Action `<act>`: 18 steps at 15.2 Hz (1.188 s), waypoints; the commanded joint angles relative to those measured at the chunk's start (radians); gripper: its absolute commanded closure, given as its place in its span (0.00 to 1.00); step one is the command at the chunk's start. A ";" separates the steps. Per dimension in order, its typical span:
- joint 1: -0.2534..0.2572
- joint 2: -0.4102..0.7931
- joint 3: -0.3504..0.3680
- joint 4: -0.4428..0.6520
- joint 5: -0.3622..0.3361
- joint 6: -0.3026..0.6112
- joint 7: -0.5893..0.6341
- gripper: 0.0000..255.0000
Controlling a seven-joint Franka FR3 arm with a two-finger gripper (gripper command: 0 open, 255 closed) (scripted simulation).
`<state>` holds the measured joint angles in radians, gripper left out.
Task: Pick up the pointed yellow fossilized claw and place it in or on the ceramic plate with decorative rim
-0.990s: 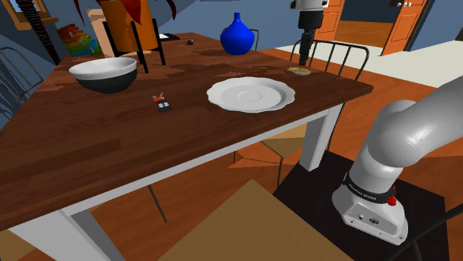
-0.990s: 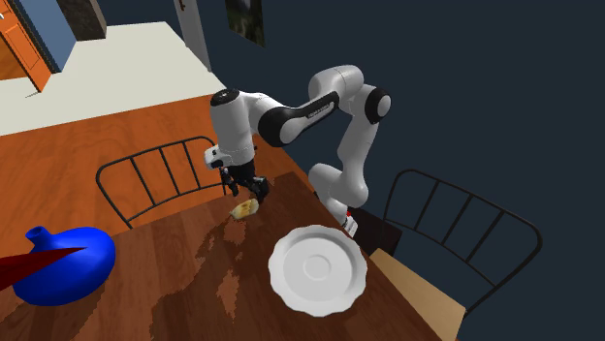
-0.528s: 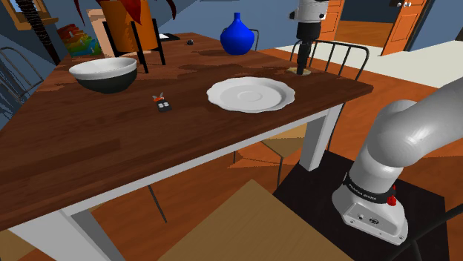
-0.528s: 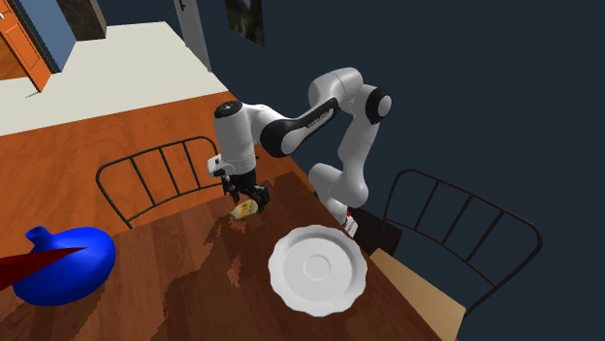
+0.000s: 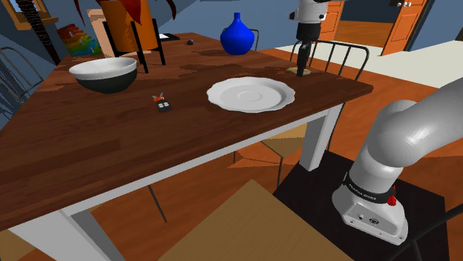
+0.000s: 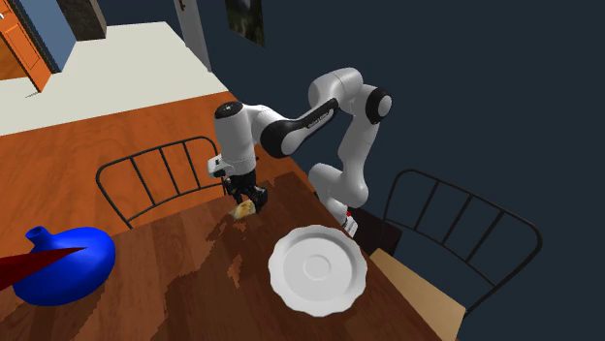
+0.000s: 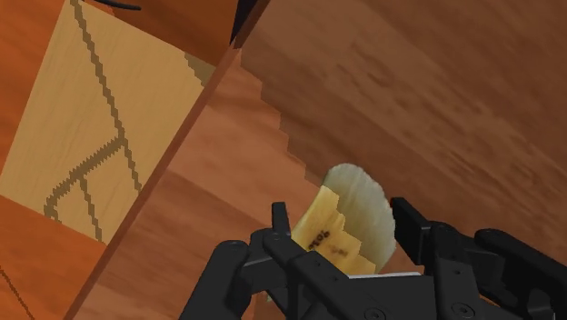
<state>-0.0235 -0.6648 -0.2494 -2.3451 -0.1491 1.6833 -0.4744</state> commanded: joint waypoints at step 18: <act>0.008 0.025 0.013 0.149 0.014 -0.128 -0.005 1.00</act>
<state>-0.0167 -0.6430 -0.2379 -2.2109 -0.1365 1.5680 -0.4785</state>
